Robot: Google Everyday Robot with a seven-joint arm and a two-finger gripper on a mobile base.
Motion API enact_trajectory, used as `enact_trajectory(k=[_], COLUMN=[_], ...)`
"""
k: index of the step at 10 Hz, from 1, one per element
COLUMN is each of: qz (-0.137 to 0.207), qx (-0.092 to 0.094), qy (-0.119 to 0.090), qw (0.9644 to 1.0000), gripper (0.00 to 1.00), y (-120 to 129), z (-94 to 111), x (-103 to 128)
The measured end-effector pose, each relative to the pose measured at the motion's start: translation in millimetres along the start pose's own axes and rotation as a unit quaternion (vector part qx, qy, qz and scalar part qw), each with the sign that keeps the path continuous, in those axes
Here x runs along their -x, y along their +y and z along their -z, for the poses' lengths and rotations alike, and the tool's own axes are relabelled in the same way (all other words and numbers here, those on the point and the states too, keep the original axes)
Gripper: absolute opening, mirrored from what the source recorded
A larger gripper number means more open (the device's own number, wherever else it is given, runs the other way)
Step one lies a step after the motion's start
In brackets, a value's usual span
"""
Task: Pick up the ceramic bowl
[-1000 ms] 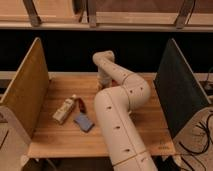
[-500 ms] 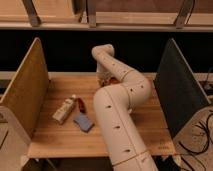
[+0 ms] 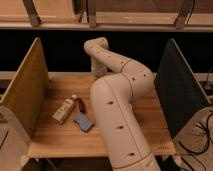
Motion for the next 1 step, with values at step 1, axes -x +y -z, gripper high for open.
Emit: enact_trajectory(k=[1], qz=[0.007], qx=[-0.006], qy=[0.001], qw=[1.0000], gripper=[0.04], y=[3.3], z=[9.1], x=[-7.5])
